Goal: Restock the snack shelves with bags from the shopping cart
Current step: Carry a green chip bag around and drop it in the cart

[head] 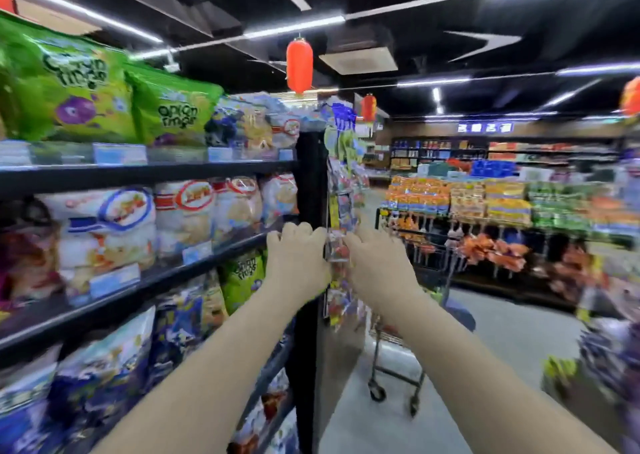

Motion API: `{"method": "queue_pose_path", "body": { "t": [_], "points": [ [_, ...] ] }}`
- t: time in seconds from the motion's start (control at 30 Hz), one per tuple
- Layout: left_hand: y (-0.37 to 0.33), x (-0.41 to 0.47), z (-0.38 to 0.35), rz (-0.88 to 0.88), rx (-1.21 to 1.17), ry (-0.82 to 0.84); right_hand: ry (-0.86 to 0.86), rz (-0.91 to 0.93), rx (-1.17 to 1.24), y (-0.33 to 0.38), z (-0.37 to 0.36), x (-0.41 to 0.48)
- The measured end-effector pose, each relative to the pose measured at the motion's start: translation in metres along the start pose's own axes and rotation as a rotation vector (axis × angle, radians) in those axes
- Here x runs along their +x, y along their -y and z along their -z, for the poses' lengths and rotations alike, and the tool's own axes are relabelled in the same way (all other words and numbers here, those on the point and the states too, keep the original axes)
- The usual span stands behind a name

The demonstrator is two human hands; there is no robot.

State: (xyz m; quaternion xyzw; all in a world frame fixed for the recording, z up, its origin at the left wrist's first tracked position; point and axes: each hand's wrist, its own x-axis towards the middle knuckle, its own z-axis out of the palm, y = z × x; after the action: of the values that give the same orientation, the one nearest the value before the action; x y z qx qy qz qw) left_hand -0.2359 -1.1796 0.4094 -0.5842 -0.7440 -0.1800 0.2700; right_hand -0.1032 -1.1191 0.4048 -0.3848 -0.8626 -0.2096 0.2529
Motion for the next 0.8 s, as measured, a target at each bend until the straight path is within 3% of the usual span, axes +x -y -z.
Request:
{"method": "queue_pose_path", "body": {
  "t": [0.17, 0.43, 0.8],
  "points": [
    [-0.096, 0.031, -0.079, -0.07, -0.092, 0.059, 0.226, -0.146, -0.077, -0.102, -0.066, -0.032],
    [-0.205, 0.083, -0.223, -0.207, -0.245, 0.277, 0.338, -0.36, -0.038, -0.21, -0.177, -0.058],
    [-0.322, 0.189, -0.405, -0.363, -0.34, 0.428, 0.509, -0.588, -0.042, -0.359, -0.331, -0.023]
  ]
}}
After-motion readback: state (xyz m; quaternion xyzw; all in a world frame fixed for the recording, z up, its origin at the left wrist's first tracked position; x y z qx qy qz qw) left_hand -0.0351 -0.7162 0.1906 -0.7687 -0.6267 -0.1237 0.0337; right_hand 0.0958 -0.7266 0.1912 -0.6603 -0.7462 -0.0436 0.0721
